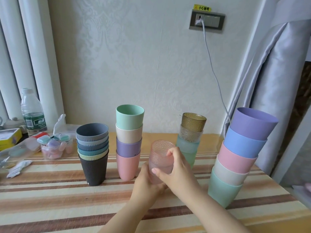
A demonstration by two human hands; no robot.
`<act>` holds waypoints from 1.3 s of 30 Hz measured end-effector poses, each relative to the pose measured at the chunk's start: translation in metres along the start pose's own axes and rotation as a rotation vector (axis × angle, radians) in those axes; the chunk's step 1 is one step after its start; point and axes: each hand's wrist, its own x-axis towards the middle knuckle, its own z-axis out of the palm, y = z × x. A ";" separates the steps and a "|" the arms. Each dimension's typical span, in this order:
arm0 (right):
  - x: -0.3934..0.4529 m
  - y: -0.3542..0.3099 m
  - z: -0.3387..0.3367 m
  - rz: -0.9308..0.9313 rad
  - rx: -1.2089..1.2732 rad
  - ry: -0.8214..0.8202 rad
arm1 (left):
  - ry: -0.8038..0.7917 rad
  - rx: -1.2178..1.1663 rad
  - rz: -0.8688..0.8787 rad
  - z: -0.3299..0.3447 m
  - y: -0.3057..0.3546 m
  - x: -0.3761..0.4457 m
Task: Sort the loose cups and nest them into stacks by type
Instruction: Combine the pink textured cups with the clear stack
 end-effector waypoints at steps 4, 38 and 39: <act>-0.007 -0.012 -0.006 0.012 0.051 -0.007 | 0.028 -0.037 0.026 -0.003 0.009 -0.013; -0.045 -0.012 -0.019 0.126 0.205 0.206 | 0.017 -0.051 0.037 -0.024 0.034 -0.034; -0.044 -0.003 -0.015 0.140 0.170 0.286 | 0.029 -0.032 0.039 -0.026 0.032 -0.035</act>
